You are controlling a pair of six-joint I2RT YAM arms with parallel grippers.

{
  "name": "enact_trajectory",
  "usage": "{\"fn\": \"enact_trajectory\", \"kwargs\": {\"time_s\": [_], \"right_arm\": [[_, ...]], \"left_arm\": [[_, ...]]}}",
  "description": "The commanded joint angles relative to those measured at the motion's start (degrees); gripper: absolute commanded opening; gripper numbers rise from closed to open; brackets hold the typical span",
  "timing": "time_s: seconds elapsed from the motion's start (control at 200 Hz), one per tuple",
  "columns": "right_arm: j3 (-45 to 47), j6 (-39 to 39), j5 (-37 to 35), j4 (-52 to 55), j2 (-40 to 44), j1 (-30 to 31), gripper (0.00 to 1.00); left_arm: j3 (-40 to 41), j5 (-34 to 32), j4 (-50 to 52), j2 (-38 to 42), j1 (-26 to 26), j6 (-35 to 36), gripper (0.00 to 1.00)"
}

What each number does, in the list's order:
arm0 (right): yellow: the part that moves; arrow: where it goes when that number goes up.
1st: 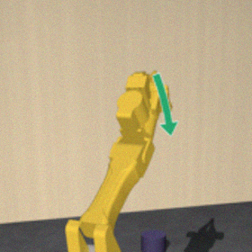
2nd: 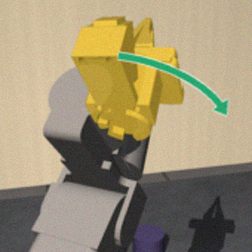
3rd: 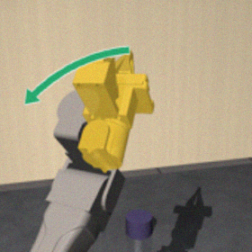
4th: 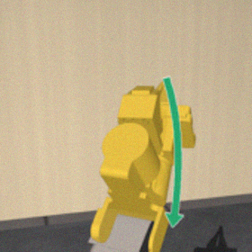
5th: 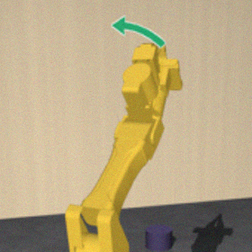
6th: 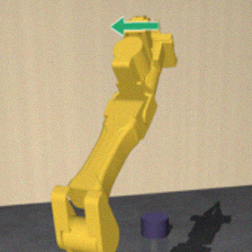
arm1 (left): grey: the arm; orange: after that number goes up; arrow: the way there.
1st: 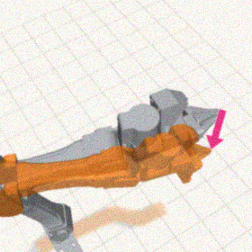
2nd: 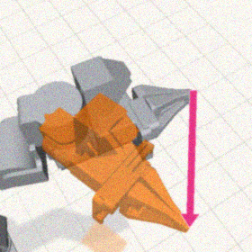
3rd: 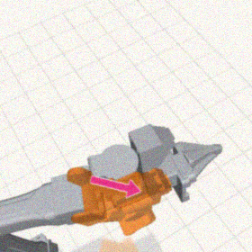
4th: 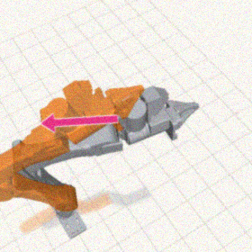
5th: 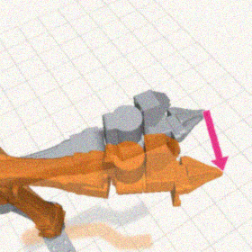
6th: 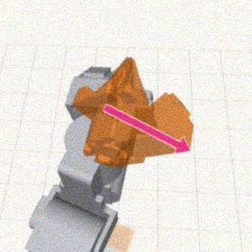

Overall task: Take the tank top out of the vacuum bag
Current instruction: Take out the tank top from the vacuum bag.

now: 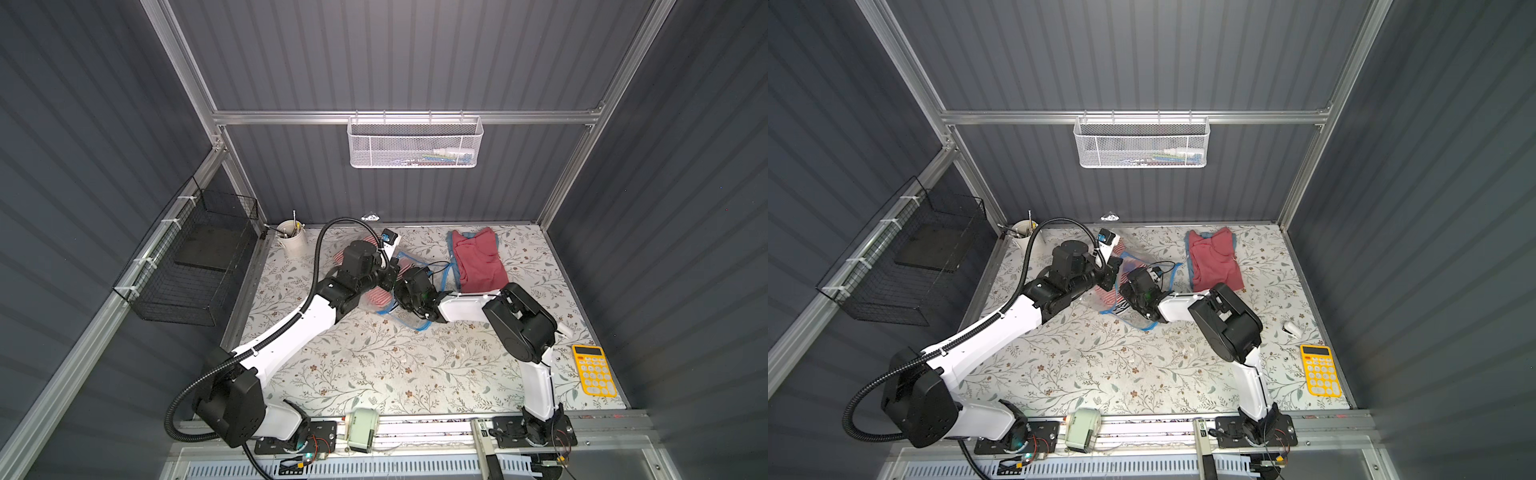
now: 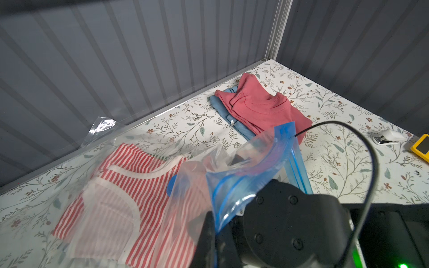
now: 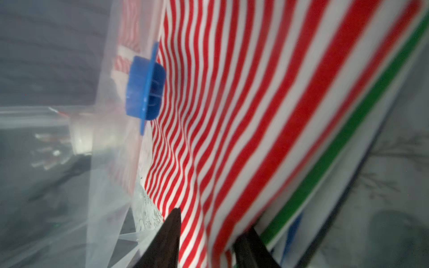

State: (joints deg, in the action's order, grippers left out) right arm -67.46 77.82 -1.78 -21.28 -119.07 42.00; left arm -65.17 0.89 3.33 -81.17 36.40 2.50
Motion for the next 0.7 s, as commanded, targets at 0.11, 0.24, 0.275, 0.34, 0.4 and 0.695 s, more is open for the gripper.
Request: {"fn": "enact_trajectory", "kwargs": {"time_s": [0.11, 0.24, 0.275, 0.34, 0.4, 0.695], "right_arm": [[-1.0, 0.2, 0.3, -0.1, -1.7, 0.0, 0.40], [-3.0, -1.1, 0.3, 1.0, -2.3, -0.3, 0.39], [-3.7, -1.6, 0.2, 1.7, -2.3, -0.4, 0.39], [-4.2, -1.8, 0.1, 1.9, -2.2, -0.5, 0.40], [-4.7, -2.0, 0.1, 2.1, -2.3, -0.8, 0.40], [-4.7, -2.0, 0.5, 1.7, -2.6, -1.1, 0.40]], "left_arm": [[-1.1, 0.7, -0.9, -0.5, 0.2, -0.5, 0.00], [-1.1, 0.7, -0.9, -0.7, 0.2, -0.5, 0.00], [-1.2, 0.7, -0.9, -0.7, 0.2, -0.5, 0.00], [-1.2, 0.6, -0.9, -0.7, 0.2, -0.4, 0.00], [-1.2, 0.6, -0.9, -0.6, 0.2, -0.5, 0.00], [-1.2, 0.7, -1.0, -0.6, 0.2, -0.4, 0.00]]}}
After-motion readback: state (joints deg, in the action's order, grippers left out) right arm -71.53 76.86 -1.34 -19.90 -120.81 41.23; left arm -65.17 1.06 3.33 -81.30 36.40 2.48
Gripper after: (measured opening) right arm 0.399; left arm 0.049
